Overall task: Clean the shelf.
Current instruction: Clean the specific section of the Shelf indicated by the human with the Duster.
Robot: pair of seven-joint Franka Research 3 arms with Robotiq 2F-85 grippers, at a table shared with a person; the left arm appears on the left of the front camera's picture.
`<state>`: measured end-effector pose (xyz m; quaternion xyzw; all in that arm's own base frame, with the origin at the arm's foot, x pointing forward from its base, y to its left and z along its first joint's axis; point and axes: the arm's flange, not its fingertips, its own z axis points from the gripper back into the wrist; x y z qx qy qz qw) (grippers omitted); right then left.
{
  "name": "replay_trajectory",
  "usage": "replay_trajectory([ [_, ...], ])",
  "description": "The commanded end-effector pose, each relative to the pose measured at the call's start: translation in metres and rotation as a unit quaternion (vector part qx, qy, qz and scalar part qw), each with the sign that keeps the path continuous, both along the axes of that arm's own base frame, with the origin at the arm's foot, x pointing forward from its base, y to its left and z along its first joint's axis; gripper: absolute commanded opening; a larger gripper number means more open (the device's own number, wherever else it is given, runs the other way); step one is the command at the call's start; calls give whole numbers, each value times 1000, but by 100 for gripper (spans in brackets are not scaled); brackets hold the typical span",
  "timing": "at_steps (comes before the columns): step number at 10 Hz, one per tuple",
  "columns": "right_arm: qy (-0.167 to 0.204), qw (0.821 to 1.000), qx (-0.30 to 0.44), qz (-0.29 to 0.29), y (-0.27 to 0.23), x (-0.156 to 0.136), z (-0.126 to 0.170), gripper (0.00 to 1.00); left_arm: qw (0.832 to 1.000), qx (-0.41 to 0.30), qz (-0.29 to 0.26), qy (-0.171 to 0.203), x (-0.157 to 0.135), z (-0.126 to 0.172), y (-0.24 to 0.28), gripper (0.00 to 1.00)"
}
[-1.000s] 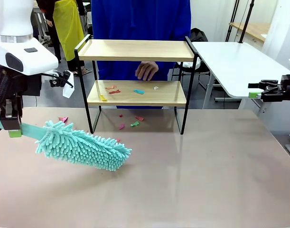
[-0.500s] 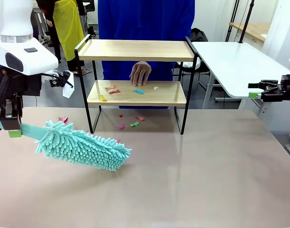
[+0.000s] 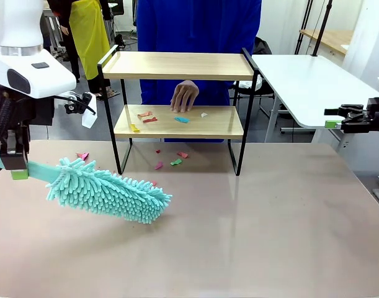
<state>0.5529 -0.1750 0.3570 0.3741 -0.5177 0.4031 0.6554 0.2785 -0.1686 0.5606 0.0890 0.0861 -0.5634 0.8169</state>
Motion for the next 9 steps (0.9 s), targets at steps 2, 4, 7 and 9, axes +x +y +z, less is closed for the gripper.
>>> replay_trajectory([
  [2, -3, 1000, -3, -2, 3, -3, 3, 100, 1000, 0, 1, 0, -3, 4, 1, 13],
  [4, -3, 1000, -3, -2, 3, -3, 3, 100, 1000, 0, 1, 0, -3, 4, 1, 13],
  [7, -3, 1000, -3, -2, 3, -3, 3, 100, 999, -53, 5, -10, -1, 2, -8, 13],
  [9, -3, 1000, -3, -2, 3, -3, 3, 100, 991, -124, 35, -24, -4, 8, -25, 13],
])
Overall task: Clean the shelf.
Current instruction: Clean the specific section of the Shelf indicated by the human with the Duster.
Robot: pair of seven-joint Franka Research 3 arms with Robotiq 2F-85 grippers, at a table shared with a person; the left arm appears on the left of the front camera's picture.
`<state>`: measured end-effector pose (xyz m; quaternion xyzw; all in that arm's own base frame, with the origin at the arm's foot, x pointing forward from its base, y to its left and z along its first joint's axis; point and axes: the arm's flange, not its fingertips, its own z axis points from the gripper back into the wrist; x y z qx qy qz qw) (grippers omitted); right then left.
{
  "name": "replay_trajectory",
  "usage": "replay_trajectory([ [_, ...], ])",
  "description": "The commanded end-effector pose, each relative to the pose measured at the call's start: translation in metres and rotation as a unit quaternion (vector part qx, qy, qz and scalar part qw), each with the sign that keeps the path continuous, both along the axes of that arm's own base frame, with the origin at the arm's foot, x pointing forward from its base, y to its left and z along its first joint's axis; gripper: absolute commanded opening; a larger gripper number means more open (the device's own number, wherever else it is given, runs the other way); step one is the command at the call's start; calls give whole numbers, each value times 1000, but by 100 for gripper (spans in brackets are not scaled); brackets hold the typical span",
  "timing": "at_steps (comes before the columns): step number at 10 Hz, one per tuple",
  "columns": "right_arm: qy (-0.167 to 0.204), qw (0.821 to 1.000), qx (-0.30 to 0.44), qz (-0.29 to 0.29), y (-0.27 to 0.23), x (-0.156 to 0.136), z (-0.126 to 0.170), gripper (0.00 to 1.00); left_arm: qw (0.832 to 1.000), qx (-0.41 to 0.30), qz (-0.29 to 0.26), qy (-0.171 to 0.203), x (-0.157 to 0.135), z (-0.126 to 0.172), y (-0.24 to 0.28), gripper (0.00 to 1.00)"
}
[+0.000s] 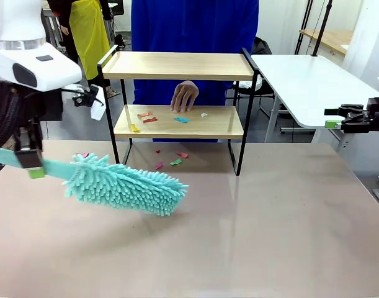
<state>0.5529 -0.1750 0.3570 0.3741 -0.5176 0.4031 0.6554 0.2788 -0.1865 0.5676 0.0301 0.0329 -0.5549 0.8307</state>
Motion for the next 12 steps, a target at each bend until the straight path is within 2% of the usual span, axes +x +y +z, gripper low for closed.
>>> replay_trajectory([
  [1, -3, 1000, -3, -2, 3, -3, 3, 100, 996, -84, 30, -11, -8, 5, -16, 13],
  [4, -3, 1000, -3, -2, 3, -3, 3, 100, 970, -192, 148, 17, -12, 12, -53, 13],
  [6, -3, 1000, -3, -2, 3, -3, 3, 100, 947, -220, 236, -1, -4, 12, -77, 13],
  [8, -3, 1000, -3, -2, 3, -3, 3, 100, 926, -247, 283, -7, 16, 8, -103, 13],
  [9, -3, 1000, -3, -2, 3, -3, 3, 100, 917, -259, 303, -23, 24, 8, -113, 13],
  [10, -3, 1000, -3, -2, 3, -3, 3, 100, 911, -269, 311, -24, 32, 10, -119, 13],
  [11, -3, 1000, -3, -2, 3, -3, 3, 100, 920, -258, 296, -7, 41, 8, -120, 13],
  [12, -3, 1000, -3, -2, 3, -3, 3, 100, 919, -257, 299, -16, 27, 5, -110, 13],
])
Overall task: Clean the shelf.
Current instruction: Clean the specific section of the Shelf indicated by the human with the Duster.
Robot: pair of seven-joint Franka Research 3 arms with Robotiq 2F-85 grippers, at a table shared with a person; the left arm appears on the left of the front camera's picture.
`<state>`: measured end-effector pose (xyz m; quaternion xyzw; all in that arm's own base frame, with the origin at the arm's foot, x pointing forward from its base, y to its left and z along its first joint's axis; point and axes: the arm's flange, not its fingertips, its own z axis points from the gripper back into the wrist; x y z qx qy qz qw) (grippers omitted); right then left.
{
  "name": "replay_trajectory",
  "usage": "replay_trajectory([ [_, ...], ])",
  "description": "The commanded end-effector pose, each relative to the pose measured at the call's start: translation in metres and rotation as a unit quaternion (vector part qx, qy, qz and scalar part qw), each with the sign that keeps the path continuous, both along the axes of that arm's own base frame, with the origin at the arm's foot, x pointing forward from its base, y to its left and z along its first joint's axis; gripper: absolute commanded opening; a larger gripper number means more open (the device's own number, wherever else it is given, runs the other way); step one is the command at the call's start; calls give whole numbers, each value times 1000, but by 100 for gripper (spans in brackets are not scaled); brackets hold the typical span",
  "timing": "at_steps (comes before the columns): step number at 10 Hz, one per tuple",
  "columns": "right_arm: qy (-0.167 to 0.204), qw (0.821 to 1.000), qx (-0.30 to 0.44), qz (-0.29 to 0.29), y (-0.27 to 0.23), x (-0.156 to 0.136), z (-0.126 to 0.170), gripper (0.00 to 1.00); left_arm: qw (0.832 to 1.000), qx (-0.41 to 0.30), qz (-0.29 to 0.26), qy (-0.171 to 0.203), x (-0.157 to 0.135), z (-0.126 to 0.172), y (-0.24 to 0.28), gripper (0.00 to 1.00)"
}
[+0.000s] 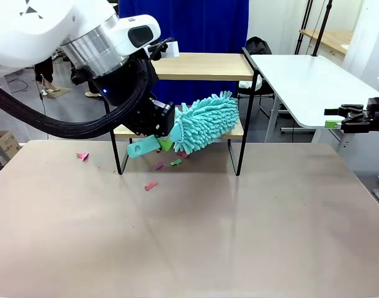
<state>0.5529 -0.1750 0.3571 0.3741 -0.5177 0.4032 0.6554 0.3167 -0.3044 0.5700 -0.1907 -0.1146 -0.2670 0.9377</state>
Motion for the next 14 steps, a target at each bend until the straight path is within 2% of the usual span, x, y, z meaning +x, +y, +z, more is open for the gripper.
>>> replay_trajectory([
  [1, -3, 1000, -3, -2, 3, -3, 3, 100, 1000, 3, -2, -4, -11, 3, 8, 13],
  [3, -3, 1000, -3, -2, 3, -3, 3, 100, 1000, 1, -1, 1, -2, 1, 0, 13],
  [5, -3, 1000, -3, -2, 3, -3, 3, 100, 997, -6, 82, -17, 12, 0, -40, 13],
  [8, -3, 1000, -3, -2, 3, -3, 3, 100, 990, -47, 126, -30, 32, -7, -85, 13],
  [10, -3, 1000, -3, -2, 3, -3, 3, 100, 980, -40, 190, -37, 47, -14, -111, 13],
  [13, -3, 1000, -3, -2, 3, -3, 3, 100, 975, -38, 215, -40, 61, -22, -149, 13],
  [14, -3, 1000, -3, -2, 3, -3, 3, 100, 971, -33, 229, -56, 67, -25, -159, 13],
])
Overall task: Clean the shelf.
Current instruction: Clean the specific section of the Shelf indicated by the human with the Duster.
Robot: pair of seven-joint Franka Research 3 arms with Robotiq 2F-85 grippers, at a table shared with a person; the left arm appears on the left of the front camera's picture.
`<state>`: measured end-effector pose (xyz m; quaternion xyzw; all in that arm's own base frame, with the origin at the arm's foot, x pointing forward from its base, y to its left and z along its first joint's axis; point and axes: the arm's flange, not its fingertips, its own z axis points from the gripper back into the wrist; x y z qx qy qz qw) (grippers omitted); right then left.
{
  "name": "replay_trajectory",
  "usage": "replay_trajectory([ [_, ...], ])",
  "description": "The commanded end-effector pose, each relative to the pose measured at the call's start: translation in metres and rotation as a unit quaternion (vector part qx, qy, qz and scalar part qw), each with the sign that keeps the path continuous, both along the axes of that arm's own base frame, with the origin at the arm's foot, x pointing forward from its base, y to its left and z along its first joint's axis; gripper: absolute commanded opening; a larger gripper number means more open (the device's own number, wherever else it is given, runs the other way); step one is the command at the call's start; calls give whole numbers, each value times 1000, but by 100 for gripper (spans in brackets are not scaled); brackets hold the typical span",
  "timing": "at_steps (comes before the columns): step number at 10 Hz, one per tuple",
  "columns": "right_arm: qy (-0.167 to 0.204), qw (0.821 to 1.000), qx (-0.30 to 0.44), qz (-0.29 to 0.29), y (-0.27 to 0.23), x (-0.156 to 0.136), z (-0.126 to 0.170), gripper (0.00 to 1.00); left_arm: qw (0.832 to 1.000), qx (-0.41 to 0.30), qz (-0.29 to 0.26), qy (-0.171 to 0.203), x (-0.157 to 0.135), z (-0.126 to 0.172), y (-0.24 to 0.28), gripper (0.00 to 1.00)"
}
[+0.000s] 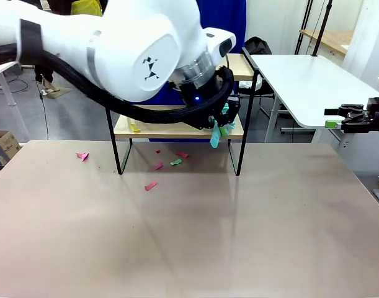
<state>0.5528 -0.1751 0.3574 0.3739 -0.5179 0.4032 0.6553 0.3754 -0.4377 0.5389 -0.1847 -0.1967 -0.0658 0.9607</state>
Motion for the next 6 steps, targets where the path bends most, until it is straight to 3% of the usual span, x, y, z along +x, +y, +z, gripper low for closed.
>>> replay_trajectory([
  [1, -3, 1000, -3, -2, 3, -3, 3, 100, 999, 8, 25, -20, 14, 3, -33, 13],
  [6, -3, 1000, -3, -2, 3, -3, 3, 100, 998, 51, 40, -11, 32, -28, -52, 13],
])
